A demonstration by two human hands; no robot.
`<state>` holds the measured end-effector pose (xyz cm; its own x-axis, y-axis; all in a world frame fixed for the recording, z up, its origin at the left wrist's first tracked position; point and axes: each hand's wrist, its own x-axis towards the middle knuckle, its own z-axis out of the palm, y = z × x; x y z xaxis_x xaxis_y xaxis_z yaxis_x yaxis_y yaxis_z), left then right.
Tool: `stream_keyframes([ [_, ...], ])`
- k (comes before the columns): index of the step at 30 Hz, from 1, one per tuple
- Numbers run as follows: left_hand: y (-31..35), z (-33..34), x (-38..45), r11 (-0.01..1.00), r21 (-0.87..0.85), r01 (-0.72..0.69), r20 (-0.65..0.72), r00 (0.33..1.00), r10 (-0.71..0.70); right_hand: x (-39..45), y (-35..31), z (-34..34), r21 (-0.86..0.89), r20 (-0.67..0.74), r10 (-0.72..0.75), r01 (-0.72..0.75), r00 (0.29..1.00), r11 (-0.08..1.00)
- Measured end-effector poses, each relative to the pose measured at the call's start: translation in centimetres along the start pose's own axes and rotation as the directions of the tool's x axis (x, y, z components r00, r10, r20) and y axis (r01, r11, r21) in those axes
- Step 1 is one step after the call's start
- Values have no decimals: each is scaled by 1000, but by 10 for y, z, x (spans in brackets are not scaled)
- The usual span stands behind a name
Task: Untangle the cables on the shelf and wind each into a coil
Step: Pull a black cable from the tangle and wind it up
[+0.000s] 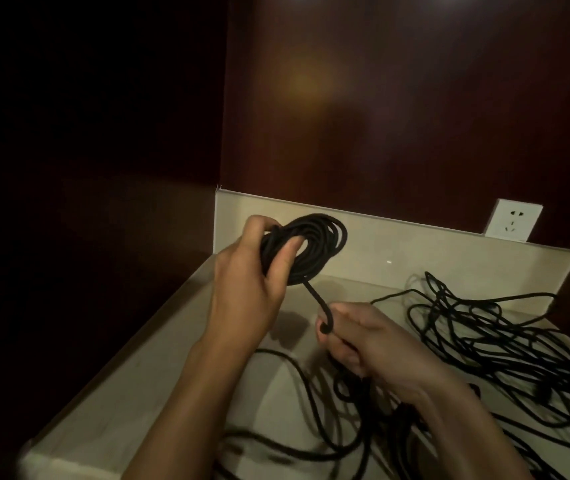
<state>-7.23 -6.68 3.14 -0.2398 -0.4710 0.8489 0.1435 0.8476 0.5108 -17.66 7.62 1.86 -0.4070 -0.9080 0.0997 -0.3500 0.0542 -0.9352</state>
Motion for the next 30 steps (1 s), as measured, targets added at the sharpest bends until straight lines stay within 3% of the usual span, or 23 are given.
stream_keyframes([
  [2, -4, 3, -1, 999, 45, -9, 36, 999, 7, -2, -2, -5, -99, -9, 52, -53, 999, 994],
  [5, -9, 6, -2, 997, 68, -21, 52, 999, 17, -9, -2, -4, -566, -54, -140, 86, 989, 820],
  [8, -7, 7, -1, 997, 59, -48, 71, 996, 44, -18, -11, -2, -623, 18, -179, 152, 984, 767],
  [9, -6, 8, -1, 997, 50, -54, 91, 995, 49, -19, -13, -3, -691, 45, -184, 163, 982, 704],
  [12, -1, 16, -5, 997, 63, -47, 173, 984, 35, -12, -9, -21, -932, 186, -377, 285, 907, 226],
  [14, 2, 21, -10, 992, 128, -23, 253, 967, -11, -5, -6, -36, -919, 340, -431, 393, 836, 36],
  [17, 0, 23, -12, 930, 364, -55, 437, 892, -118, -1, -10, -43, -853, 521, -379, 484, 765, -195],
  [20, 4, 22, -5, 829, 532, -169, 603, 764, -231, 0, -8, -33, -810, 579, -319, 484, 750, -331],
  [22, 9, 15, -1, 823, 499, -271, 742, 625, -244, 1, -13, -31, -782, 617, -307, 522, 724, -342],
  [24, 14, 1, 5, 884, 368, -288, 857, 473, -203, -2, -27, -34, -741, 671, -303, 600, 677, -300],
  [25, 16, -7, 7, 934, 266, -239, 904, 398, -156, -4, -35, -35, -725, 688, -300, 635, 660, -266],
  [27, 17, -21, 8, 998, 66, -10, 971, 230, -62, -8, -50, -36, -713, 696, -323, 671, 641, -203],
  [28, 17, -27, 8, 993, 19, 113, 989, 142, -35, -10, -55, -36, -710, 695, -331, 683, 638, -174],
  [30, 15, -35, 6, 967, -3, 255, 999, 32, -5, -11, -63, -34, -695, 690, -329, 717, 645, -53],
])
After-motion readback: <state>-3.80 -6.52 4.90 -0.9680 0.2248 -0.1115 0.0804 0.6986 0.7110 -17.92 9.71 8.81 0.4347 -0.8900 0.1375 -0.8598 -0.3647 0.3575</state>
